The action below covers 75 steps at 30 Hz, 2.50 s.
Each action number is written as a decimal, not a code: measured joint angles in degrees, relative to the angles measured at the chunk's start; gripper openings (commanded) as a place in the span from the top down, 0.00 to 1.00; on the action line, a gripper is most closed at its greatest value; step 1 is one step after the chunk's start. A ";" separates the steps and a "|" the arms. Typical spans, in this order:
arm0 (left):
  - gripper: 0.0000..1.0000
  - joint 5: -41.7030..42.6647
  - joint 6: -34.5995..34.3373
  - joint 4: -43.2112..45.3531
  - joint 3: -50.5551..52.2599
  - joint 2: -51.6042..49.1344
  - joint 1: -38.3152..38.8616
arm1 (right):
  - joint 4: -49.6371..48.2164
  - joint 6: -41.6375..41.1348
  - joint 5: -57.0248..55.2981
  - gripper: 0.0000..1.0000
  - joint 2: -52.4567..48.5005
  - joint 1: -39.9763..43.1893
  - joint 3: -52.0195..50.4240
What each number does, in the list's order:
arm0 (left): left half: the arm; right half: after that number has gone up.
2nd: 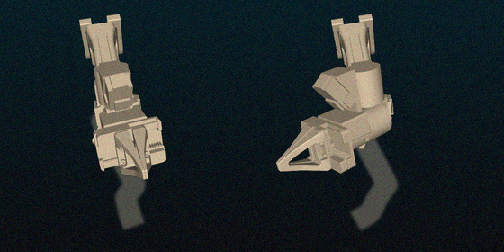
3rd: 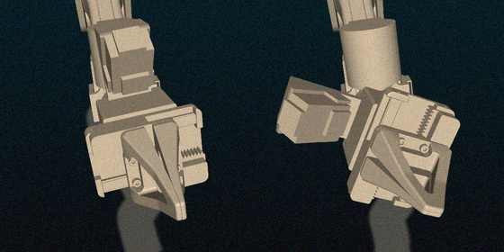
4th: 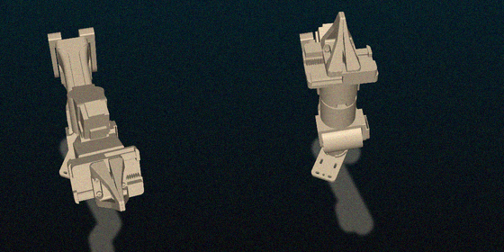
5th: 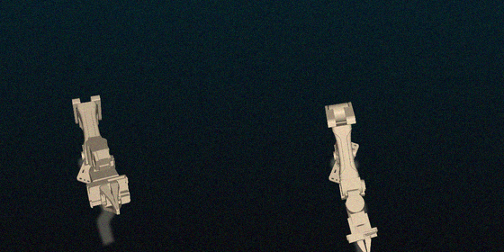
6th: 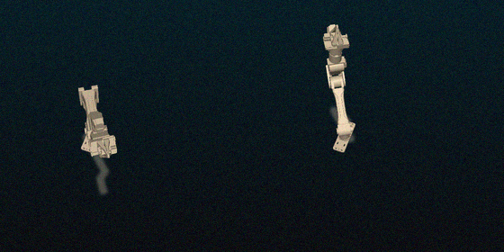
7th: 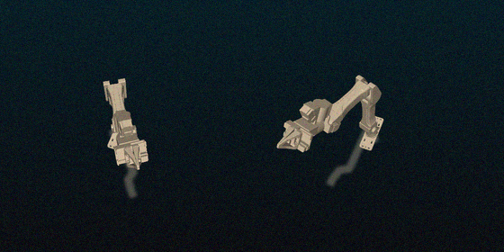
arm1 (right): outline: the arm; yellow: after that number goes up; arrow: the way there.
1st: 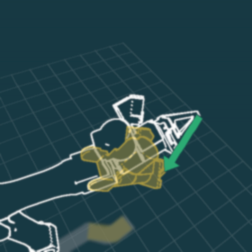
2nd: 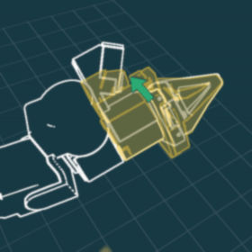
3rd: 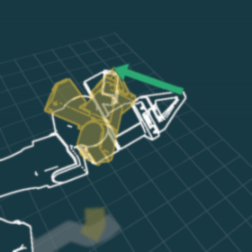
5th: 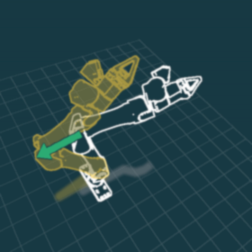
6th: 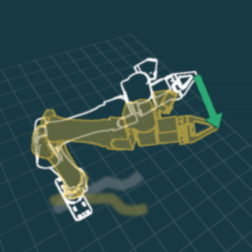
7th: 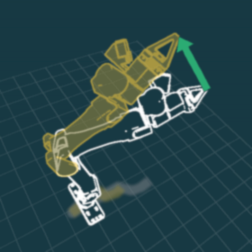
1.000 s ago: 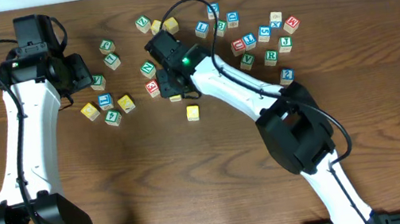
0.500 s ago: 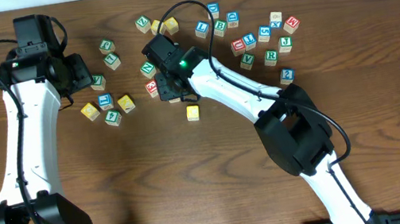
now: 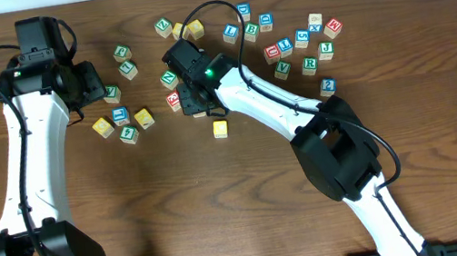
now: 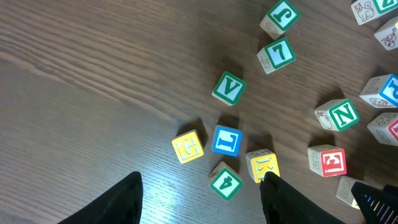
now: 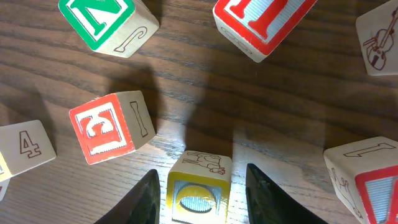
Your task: Spell out CORL
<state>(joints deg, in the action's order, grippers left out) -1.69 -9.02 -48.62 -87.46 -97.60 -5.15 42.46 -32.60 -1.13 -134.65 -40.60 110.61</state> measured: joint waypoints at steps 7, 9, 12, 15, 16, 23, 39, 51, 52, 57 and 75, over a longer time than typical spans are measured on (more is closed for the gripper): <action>0.40 0.02 0.00 -0.02 0.00 0.00 0.00 | -0.02 0.00 0.00 0.67 0.00 -0.33 -0.52; 0.40 0.02 0.00 -0.02 0.00 0.00 0.00 | -0.02 0.11 -0.07 0.69 0.00 -0.46 -0.61; 0.40 0.00 0.00 -0.02 0.00 0.00 0.00 | -0.02 0.17 -0.28 0.73 0.00 -0.72 -0.63; 0.40 0.02 0.00 -0.02 0.00 0.00 0.00 | -0.07 0.17 -0.61 0.74 0.00 -0.85 -0.63; 0.40 0.00 0.00 -0.02 0.00 0.00 0.00 | -0.11 0.17 -0.68 0.75 0.00 -0.85 -0.63; 0.40 0.02 0.00 -0.02 0.00 0.00 0.00 | -0.13 0.17 -0.87 0.76 0.00 -0.81 -0.63; 0.40 0.02 0.00 0.00 0.00 0.00 0.00 | 12.72 14.16 0.55 0.73 14.10 4.26 -0.33; 0.39 0.00 0.00 0.11 0.00 0.00 0.00 | 16.46 26.73 8.72 0.56 10.99 6.03 0.13; 0.39 0.00 0.00 0.04 0.00 0.00 0.00 | 14.43 25.27 9.03 0.56 9.73 6.03 0.09; 0.39 0.00 0.00 0.13 0.00 0.00 0.00 | 11.28 14.73 8.68 0.55 5.22 6.03 -0.09; 0.39 0.00 0.00 0.15 0.00 0.00 0.00 | 12.39 -11.93 4.20 0.55 4.28 6.03 -0.20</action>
<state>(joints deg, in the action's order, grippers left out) -1.69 -9.02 -48.47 -87.46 -97.60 -5.15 54.85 -44.53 3.07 -130.37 -34.57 110.41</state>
